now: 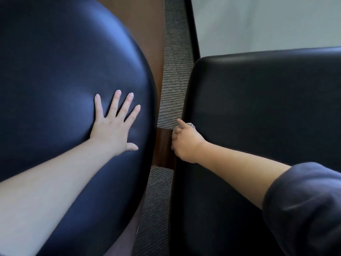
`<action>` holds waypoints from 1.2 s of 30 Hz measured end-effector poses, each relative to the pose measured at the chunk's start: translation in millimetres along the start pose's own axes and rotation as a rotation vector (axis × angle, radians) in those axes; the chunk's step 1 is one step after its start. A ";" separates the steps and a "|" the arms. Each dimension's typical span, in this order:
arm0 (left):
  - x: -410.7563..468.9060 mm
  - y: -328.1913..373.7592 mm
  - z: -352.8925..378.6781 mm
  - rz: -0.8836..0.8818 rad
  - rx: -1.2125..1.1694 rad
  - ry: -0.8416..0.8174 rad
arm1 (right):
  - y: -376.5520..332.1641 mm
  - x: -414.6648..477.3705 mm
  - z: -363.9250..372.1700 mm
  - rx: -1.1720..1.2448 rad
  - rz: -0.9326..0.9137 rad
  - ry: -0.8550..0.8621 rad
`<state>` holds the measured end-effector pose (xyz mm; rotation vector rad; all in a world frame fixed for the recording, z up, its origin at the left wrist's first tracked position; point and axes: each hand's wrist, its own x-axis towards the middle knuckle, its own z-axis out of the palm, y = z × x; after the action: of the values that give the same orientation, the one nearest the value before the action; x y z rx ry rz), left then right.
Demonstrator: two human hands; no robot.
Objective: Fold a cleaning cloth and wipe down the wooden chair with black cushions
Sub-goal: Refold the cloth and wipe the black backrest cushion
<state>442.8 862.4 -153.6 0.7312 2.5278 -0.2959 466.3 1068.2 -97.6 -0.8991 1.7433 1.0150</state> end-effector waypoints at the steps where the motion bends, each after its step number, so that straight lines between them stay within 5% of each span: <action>1: -10.8 5.7 6.1 0.005 -0.009 -0.017 | -7.4 -0.6 1.5 0.021 -0.002 -0.006; 16: -93.8 19.8 39.5 0.132 0.018 -0.152 | -133.8 -47.1 14.5 0.238 -0.224 -0.032; 28: -151.2 11.2 28.0 0.260 0.117 -0.429 | -225.9 -109.1 24.9 0.262 -0.427 0.030; 32: -159.3 7.2 19.9 0.274 0.153 -0.498 | -241.5 -137.3 38.4 0.272 -0.418 0.278; 36: -172.2 10.0 7.7 0.230 0.122 -0.527 | -267.2 -157.1 55.2 0.651 -0.212 0.684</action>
<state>578.3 791.9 -73.0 0.8522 1.9253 -0.4926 772.4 1034.2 -32.6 -1.0190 2.2669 -0.0600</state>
